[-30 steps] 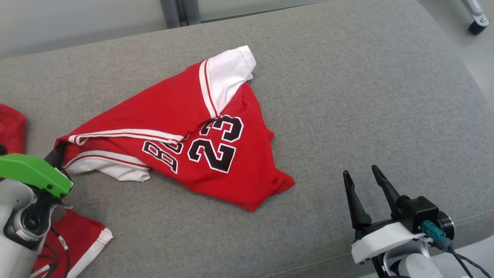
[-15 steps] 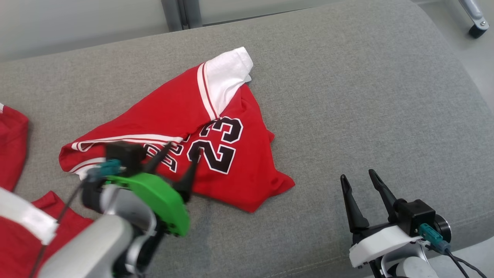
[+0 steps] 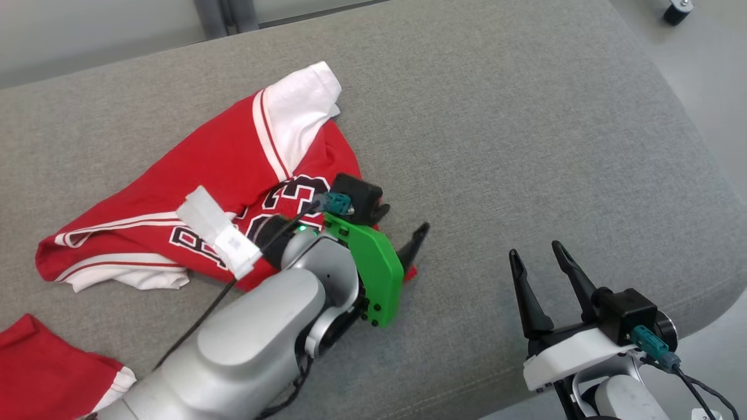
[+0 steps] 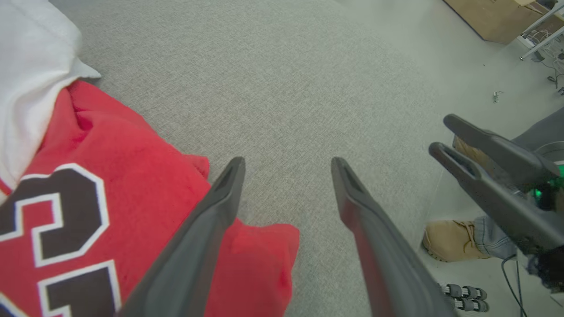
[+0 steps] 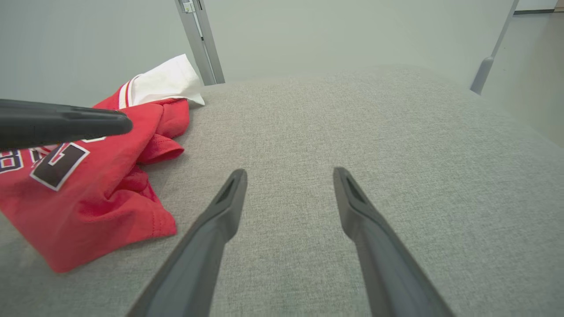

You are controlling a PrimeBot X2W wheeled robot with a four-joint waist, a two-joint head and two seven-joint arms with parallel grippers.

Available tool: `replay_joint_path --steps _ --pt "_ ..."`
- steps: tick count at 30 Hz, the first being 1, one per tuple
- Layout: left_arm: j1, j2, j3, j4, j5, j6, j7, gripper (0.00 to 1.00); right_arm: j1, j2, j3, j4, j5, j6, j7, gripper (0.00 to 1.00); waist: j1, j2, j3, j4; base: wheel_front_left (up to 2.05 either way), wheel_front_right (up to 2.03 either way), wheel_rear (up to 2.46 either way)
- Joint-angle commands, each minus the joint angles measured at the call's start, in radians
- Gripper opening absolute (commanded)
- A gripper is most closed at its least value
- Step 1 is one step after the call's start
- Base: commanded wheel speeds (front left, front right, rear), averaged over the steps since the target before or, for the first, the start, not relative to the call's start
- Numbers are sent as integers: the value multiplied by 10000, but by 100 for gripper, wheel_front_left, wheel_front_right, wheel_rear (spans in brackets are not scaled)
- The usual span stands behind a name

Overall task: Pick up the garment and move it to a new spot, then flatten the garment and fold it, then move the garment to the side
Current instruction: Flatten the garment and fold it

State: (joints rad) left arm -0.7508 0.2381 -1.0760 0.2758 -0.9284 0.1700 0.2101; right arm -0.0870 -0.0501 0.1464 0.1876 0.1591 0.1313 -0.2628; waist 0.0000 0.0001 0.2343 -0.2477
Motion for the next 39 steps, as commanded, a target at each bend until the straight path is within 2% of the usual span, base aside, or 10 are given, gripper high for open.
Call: replay_joint_path --steps 1,7,15,16,17,23,28,31,35,39 --pt "-346 52 -64 504 184 -30 138 100 -23 -11 9 -30 85 -10 -31 100 0 -1 220 -332 0 0 0" --pt "-1081 317 -787 2228 1002 -185 696 100 60 -14 -11 -104 343 -10 -31 100 0 -1 295 -740 0 0 0" --pt "-813 806 -1393 3262 943 -613 1781 100 115 -10 -147 -95 412 -11 -31 100 0 -1 255 -612 0 0 0" --pt "-775 855 -1410 3357 898 -644 1874 74 67 -14 -142 -85 407 -12 -31 100 0 -1 253 -579 0 0 0" --pt "-746 872 -1410 3409 850 -710 1931 0 20 -14 -133 -83 404 -11 -31 100 0 -1 252 -550 0 0 0" --pt "-556 250 -775 2972 7 -1091 1434 0 -102 -12 -136 -67 351 -11 -31 100 0 -1 226 -388 0 0 0" --pt "-596 -241 45 2517 -601 -1179 542 0 -114 -13 -130 -58 319 -11 -31 100 0 -1 200 -383 0 0 0" --pt "-660 -743 600 2106 -1013 -1322 -213 0 -76 -13 -150 -64 305 -11 -31 100 0 -1 175 -457 0 0 0" --pt "-784 -1275 1153 1529 -1478 -1754 -974 0 -48 -12 -179 -59 287 -11 -31 100 0 -1 158 -646 0 0 0" --pt "-953 -1583 1281 1570 -1209 -1795 -1974 0 -109 -13 -176 -80 340 -11 -31 100 0 -1 215 -913 0 0 0"
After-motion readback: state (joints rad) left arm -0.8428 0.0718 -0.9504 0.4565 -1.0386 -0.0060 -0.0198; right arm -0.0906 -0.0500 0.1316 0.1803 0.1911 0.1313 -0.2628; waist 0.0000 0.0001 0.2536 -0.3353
